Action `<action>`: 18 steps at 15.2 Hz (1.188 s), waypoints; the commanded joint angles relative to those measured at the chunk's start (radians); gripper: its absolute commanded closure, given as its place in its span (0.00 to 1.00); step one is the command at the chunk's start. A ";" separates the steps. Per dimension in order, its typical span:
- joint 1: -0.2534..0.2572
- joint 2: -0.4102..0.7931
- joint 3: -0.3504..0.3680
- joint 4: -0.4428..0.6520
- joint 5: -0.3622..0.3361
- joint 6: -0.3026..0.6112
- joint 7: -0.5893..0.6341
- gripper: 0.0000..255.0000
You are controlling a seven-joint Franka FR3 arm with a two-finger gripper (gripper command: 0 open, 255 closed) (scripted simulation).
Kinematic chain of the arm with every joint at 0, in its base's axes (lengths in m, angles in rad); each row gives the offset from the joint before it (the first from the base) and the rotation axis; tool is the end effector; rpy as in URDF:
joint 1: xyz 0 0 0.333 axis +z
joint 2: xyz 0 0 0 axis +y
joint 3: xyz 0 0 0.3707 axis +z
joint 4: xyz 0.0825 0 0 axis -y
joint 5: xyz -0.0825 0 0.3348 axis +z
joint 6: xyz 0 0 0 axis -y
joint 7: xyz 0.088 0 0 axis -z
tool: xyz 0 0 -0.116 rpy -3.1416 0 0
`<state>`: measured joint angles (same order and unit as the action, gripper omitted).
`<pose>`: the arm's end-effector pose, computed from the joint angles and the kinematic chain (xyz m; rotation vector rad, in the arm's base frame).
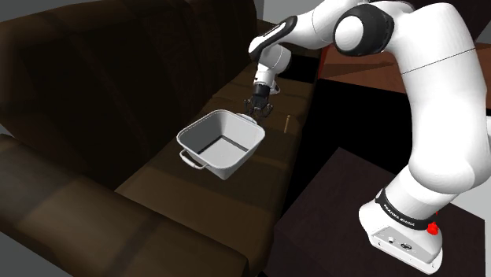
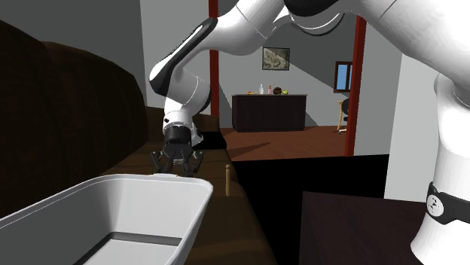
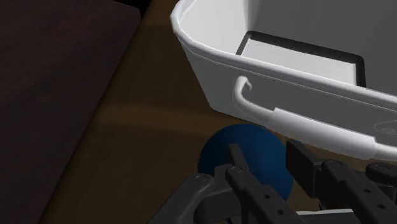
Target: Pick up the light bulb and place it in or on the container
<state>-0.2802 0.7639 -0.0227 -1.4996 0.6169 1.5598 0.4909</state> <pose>0.6240 -0.1211 0.2635 -2.1503 1.2007 0.9632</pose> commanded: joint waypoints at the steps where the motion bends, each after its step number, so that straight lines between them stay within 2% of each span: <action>1: 0.002 -0.018 0.005 -0.003 0.005 -0.015 0.008 1.00; 6: 0.001 -0.035 0.006 -0.005 0.002 -0.027 0.025 1.00; 7: 0.001 -0.035 0.006 -0.006 0.002 -0.027 0.025 0.00; 10: -0.033 0.035 0.007 0.044 0.020 0.018 0.112 0.00; 14: -0.055 0.113 -0.027 0.095 0.059 0.070 0.208 0.00; 18: -0.036 0.108 -0.023 0.046 0.072 0.115 0.196 0.00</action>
<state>-0.3255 0.8551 -0.0487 -1.4362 0.7080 1.6656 0.6866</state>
